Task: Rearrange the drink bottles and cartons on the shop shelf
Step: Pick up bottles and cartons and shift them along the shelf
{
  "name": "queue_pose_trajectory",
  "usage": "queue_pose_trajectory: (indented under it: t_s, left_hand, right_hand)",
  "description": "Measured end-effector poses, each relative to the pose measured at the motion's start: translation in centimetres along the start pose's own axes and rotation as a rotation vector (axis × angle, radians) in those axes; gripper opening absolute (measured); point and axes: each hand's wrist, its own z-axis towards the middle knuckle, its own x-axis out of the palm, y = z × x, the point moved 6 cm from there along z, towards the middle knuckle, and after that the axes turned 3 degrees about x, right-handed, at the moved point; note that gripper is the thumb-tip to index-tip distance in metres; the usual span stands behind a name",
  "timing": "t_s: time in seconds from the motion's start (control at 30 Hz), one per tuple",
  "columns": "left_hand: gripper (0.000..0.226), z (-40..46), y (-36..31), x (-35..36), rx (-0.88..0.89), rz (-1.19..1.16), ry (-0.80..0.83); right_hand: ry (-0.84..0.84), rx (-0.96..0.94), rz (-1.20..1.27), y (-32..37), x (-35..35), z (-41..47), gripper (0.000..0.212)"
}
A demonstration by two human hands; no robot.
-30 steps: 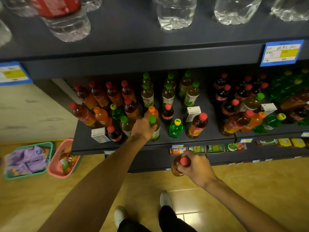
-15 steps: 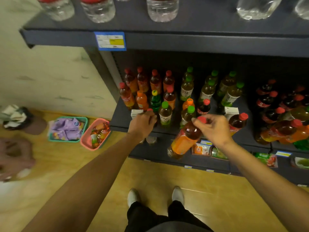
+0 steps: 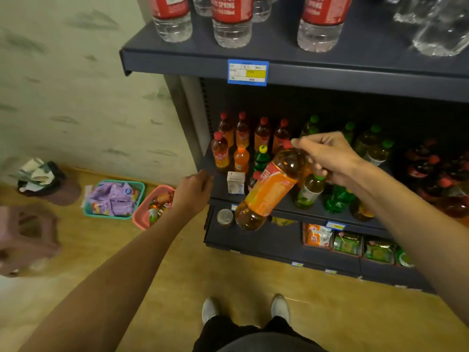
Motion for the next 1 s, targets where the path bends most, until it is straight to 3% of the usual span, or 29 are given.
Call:
queue_pose_trajectory:
  t_s: [0.17,0.27,0.53,0.6,0.8,0.9,1.0]
  left_hand:
    - [0.025,-0.1,2.1,-1.4,0.012,-0.013,-0.010]
    - [0.024,0.3,3.5,-2.0,-0.002,-0.053,0.004]
    - [0.020,1.2,6.8,-2.5,-0.011,-0.122,0.035]
    - [0.020,1.2,7.7,-2.3,-0.005,-0.143,0.037]
    - [0.018,0.2,9.8,-1.7,-0.027,-0.275,-0.027]
    - [0.017,0.2,11.1,-1.5,-0.066,-0.339,-0.036]
    - [0.016,0.6,12.7,-1.4,-0.121,-0.394,-0.050]
  right_hand:
    - [0.113,-0.351,-0.205,3.5,3.4,-1.0,0.007]
    - [0.189,-0.443,-0.401,4.2,5.7,-0.4,0.011]
    - [0.183,-0.464,-0.786,5.3,12.2,2.5,0.019]
    - [0.183,-0.467,-0.812,5.1,13.9,3.7,0.026]
    - [0.140,-0.550,-0.868,2.1,19.7,7.6,0.018]
    - [0.045,-0.457,-0.829,-0.3,22.0,10.3,0.030]
    - [0.011,-0.465,-0.822,-1.8,24.2,12.5,0.023]
